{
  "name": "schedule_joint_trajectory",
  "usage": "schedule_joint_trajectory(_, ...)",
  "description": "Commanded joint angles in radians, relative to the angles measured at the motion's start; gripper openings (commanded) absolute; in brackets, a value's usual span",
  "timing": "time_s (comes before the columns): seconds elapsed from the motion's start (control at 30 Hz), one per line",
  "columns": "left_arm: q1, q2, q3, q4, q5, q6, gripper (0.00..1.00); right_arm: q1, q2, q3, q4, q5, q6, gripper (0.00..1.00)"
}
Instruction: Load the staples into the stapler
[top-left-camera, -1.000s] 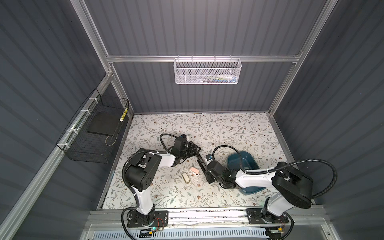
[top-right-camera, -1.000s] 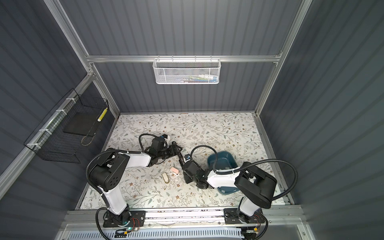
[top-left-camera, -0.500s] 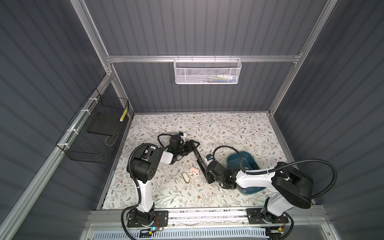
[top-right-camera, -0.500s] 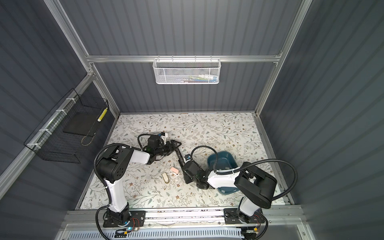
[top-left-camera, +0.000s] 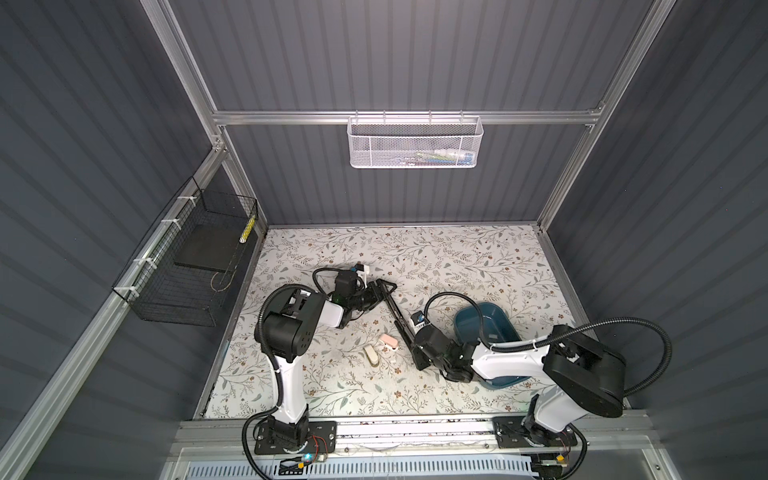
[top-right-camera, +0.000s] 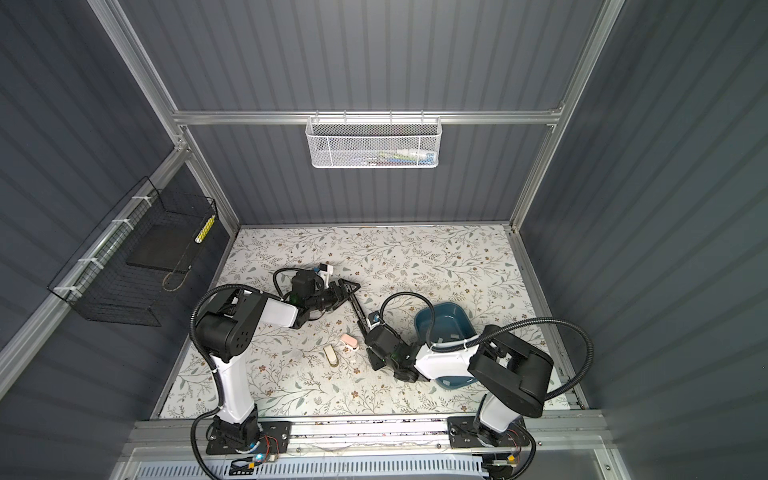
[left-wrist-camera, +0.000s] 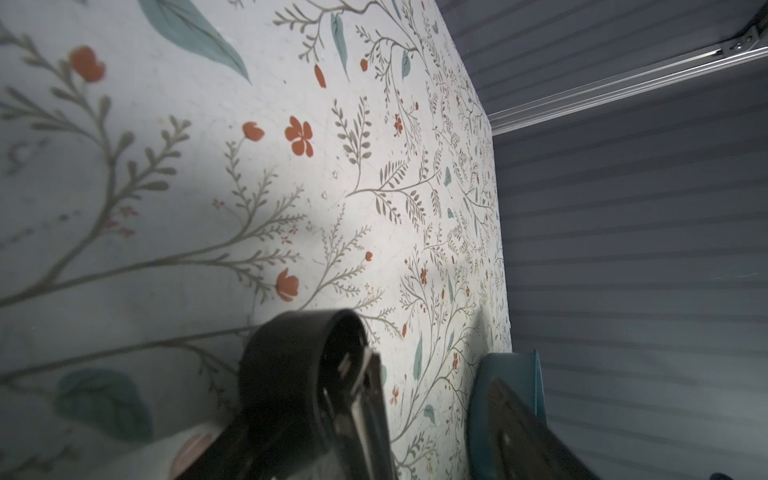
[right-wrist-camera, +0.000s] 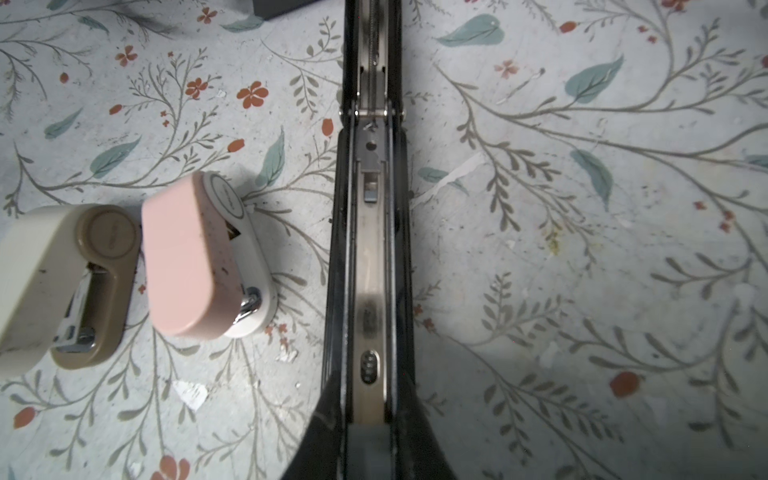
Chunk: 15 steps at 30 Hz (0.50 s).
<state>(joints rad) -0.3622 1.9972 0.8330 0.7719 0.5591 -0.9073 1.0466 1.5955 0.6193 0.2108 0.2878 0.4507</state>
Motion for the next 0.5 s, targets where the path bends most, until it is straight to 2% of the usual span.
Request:
schedule_joint_trajectory(0.0,0.008,0.036,-0.03,0.0,0.019,-0.005,0.76,0.018,-0.003,-0.019,0.01,0.054,-0.043,0.01)
schedule_joint_trajectory(0.2,0.007,-0.046,-0.063,0.013,0.006,0.054,0.74,0.033,0.009,-0.025,0.039,0.053,-0.055,0.01)
schedule_joint_trajectory(0.37,-0.003,-0.102,-0.094,0.066,0.011,0.079,0.67,0.04,0.01,-0.034,0.066,0.048,-0.064,0.01)
schedule_joint_trajectory(0.47,-0.021,-0.13,-0.109,0.1,0.019,0.095,0.66,0.041,0.008,-0.033,0.067,0.047,-0.067,0.01)
